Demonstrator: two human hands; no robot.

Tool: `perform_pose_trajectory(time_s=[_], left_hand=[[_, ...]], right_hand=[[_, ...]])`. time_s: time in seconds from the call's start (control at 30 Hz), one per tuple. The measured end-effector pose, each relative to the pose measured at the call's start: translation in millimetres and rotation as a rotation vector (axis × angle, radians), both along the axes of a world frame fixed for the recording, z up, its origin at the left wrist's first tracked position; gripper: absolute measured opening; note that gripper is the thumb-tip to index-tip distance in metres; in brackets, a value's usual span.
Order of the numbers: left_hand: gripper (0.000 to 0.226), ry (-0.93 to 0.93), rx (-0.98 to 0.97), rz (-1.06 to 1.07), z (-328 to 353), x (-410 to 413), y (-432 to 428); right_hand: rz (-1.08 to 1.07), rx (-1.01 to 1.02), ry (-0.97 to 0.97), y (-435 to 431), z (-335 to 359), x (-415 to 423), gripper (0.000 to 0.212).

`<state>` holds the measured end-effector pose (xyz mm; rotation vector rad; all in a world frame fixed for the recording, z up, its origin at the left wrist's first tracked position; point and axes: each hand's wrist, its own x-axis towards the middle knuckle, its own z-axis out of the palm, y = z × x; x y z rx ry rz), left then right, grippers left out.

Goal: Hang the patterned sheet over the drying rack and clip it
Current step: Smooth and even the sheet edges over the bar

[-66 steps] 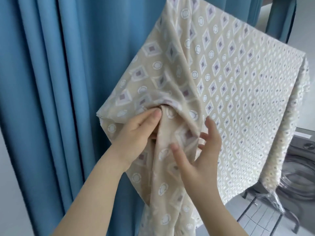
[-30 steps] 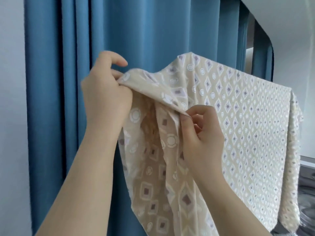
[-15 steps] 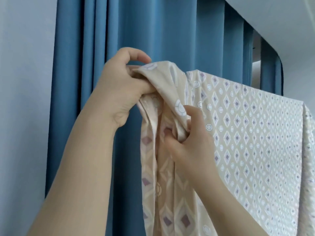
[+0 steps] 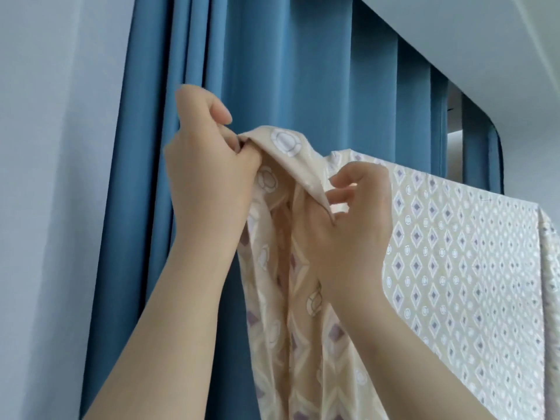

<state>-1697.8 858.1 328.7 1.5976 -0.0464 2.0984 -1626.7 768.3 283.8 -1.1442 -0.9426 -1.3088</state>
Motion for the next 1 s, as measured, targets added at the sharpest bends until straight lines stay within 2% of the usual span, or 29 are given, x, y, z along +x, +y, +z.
perform_pose_trajectory(time_s=[0.07,0.17,0.27,0.4,0.47,0.57,0.7,0.9,1.0], left_hand=[[0.029,0.015,0.039,0.021,4,-9,0],[0.027,0.201,0.098,-0.004,0,-18,1],[0.031,0.273,0.091,-0.129,-3,-21,7],[0.037,0.234,0.103,-0.23,-6,-24,11],[0.034,0.156,0.18,-0.164,-10,-22,10],[0.017,0.025,0.341,0.037,-14,-12,10],[0.029,-0.063,0.35,0.151,-15,-4,9],[0.02,-0.015,0.328,0.099,-9,-1,6],[0.012,0.008,0.313,0.18,-5,0,6]], right_hand=[[-0.149,0.017,-0.107,-1,13,-2,0.035],[-0.235,-0.046,-0.11,-3,22,-7,0.019],[0.049,-0.166,0.064,-9,28,-16,0.025],[0.594,-0.302,0.237,-21,41,-28,0.029],[0.761,-0.321,0.314,-22,47,-29,0.029],[0.867,-0.299,0.409,-22,54,-33,0.022],[0.855,-0.281,0.417,-21,58,-35,0.016],[0.801,-0.302,0.388,-21,58,-36,0.017],[0.751,-0.325,0.376,-23,56,-35,0.017]])
